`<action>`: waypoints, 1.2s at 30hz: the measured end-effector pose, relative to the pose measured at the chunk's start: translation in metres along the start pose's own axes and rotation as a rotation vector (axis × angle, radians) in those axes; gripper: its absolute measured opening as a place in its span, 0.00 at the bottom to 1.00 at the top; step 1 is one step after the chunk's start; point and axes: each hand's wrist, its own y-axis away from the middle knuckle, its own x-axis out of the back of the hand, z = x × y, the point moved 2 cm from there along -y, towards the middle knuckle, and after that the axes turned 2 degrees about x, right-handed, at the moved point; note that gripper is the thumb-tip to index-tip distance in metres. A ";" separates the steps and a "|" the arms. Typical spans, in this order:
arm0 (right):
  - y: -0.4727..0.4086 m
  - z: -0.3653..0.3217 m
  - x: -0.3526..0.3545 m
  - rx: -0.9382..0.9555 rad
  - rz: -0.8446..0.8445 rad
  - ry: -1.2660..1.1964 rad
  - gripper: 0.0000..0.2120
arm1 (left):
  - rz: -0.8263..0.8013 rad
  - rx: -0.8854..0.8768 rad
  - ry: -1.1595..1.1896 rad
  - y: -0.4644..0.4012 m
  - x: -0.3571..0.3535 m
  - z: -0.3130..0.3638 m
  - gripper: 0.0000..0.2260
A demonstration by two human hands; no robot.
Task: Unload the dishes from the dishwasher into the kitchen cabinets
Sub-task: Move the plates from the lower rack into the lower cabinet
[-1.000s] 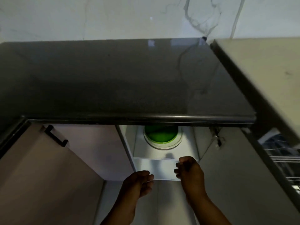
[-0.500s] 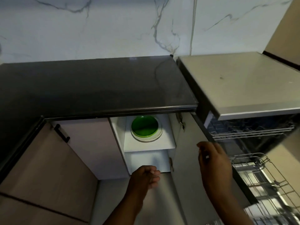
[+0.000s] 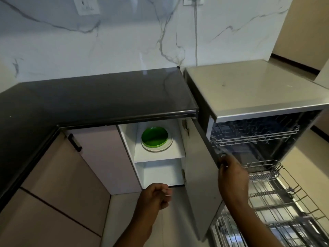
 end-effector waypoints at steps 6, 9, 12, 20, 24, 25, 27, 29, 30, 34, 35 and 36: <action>0.013 -0.003 -0.012 -0.081 -0.231 -0.216 0.09 | -0.027 -0.077 -0.137 0.002 -0.014 0.005 0.06; 0.031 -0.022 -0.023 -0.112 -0.369 -0.404 0.11 | -0.038 -0.164 -0.282 -0.001 -0.023 0.009 0.16; 0.039 -0.044 -0.037 -0.124 -0.548 -0.529 0.13 | 0.077 -0.258 -0.356 -0.006 -0.020 0.019 0.13; 0.032 -0.080 -0.089 0.263 -0.532 -0.412 0.13 | 0.490 -0.508 -0.690 -0.047 0.051 0.049 0.07; 0.022 -0.095 -0.112 0.338 -0.553 -0.350 0.12 | 0.705 -0.417 -0.558 -0.089 0.094 0.054 0.13; 0.020 -0.099 -0.119 0.384 -0.564 -0.293 0.12 | 0.733 -0.361 -0.494 -0.100 0.103 0.053 0.15; 0.016 -0.107 -0.131 0.546 -0.525 -0.139 0.13 | 0.757 -0.285 -0.405 -0.116 0.111 0.050 0.15; 0.009 -0.113 -0.141 0.652 -0.519 -0.040 0.19 | 0.759 -0.242 -0.375 -0.126 0.111 0.046 0.17; 0.003 -0.114 -0.147 0.675 -0.542 -0.016 0.24 | 0.766 -0.228 -0.382 -0.130 0.110 0.042 0.21; -0.027 -0.110 -0.181 0.856 -0.684 0.151 0.25 | 0.718 -0.119 -0.359 -0.149 0.092 0.033 0.34; -0.035 -0.107 -0.189 0.902 -0.716 0.221 0.25 | 0.716 -0.111 -0.321 -0.155 0.085 0.031 0.31; -0.043 -0.102 -0.196 0.958 -0.750 0.309 0.27 | 0.719 -0.125 -0.293 -0.159 0.080 0.029 0.25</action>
